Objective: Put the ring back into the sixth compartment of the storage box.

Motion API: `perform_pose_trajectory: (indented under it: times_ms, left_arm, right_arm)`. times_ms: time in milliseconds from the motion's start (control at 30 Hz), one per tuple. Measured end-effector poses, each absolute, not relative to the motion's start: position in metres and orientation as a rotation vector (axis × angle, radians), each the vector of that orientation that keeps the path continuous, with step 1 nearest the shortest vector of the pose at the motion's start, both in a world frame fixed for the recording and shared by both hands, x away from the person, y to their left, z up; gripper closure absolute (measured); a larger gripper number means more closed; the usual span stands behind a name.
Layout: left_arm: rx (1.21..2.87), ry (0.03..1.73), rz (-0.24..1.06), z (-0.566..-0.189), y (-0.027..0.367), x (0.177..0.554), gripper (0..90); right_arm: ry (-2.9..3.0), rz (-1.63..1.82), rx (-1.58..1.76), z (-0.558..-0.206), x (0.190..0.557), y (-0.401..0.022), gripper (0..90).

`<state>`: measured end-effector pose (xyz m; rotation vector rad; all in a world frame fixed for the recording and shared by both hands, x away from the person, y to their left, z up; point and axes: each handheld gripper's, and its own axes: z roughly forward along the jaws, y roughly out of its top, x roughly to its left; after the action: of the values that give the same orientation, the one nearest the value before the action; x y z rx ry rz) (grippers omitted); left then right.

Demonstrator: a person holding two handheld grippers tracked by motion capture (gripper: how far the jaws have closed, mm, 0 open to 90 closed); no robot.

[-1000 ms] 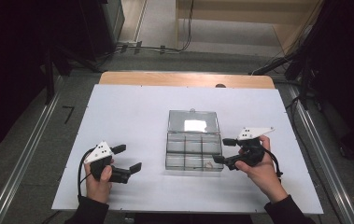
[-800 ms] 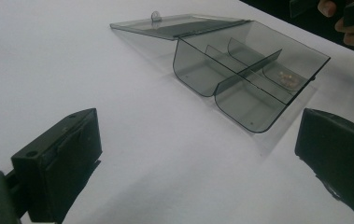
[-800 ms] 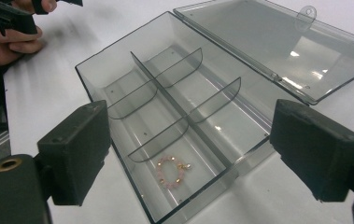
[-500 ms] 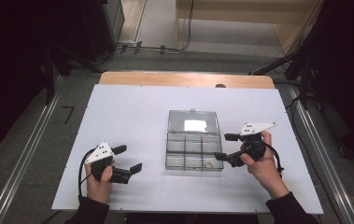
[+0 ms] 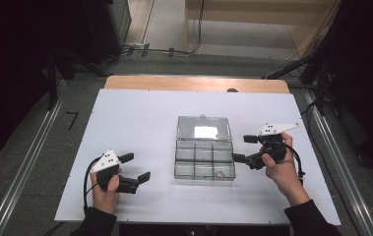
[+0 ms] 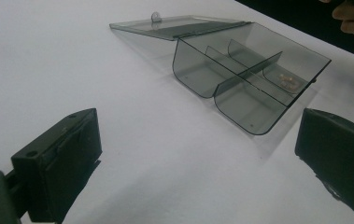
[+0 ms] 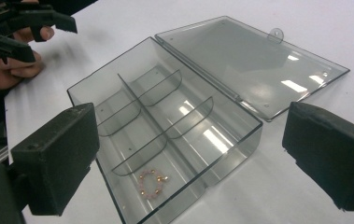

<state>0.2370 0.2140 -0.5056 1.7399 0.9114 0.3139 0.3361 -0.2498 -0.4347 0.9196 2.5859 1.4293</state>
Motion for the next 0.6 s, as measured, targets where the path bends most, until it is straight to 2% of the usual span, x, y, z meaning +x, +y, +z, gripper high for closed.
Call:
perform_pose_trajectory:
  times_ms: [600]
  left_arm:
    - [1.756, 0.902, 0.326, -0.507, 0.211, 0.236, 0.3]
  right_arm:
    - [2.545, 1.447, 1.004, -0.44, 0.36, -0.246, 0.6]
